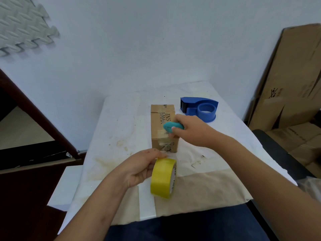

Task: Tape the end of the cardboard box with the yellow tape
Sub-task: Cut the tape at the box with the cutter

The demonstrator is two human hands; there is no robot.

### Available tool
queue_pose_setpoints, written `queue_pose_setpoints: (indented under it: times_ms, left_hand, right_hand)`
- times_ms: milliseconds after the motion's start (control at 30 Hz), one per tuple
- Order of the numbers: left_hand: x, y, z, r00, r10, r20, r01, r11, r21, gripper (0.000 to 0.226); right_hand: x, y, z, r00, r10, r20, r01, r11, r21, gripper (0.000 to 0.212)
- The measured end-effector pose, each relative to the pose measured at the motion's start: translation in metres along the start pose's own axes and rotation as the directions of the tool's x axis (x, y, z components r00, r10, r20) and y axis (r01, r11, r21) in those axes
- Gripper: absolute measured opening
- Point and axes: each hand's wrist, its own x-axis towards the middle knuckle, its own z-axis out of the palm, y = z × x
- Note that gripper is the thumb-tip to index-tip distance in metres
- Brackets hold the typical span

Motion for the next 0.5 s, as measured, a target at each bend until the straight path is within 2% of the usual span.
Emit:
queue_pose_setpoints:
  times_ms: [33,100,200,300,400,500]
  left_hand:
    - [-0.001,0.001,-0.001,1.000,0.017,0.016,-0.017,1.000,0.015,0.017]
    - [-0.004,0.003,-0.003,0.997,0.063,0.037,-0.064,0.997,0.043,0.013]
    - [-0.009,0.003,-0.007,0.993,0.109,0.050,-0.113,0.991,0.074,0.011]
    - [-0.014,0.002,-0.005,0.993,0.109,0.035,-0.111,0.991,0.080,0.012]
    - [-0.018,0.002,-0.003,0.994,0.099,0.037,-0.102,0.990,0.094,0.004]
    - [-0.024,0.003,-0.001,0.995,0.069,0.068,-0.076,0.992,0.098,0.004]
  right_hand:
    - [-0.003,0.003,0.004,0.998,0.049,-0.036,-0.042,0.983,0.178,0.003]
    - [-0.009,0.009,0.012,0.986,0.152,-0.069,-0.101,0.873,0.477,0.009]
    - [-0.019,0.017,0.022,0.974,0.217,-0.069,-0.125,0.760,0.637,0.015]
    - [-0.024,0.019,0.034,0.975,0.212,-0.063,-0.137,0.802,0.581,0.016]
    - [-0.024,0.014,0.044,0.985,0.090,-0.147,-0.027,0.921,0.388,0.019]
    - [-0.017,0.008,0.047,0.988,0.019,-0.152,0.018,0.972,0.234,0.027]
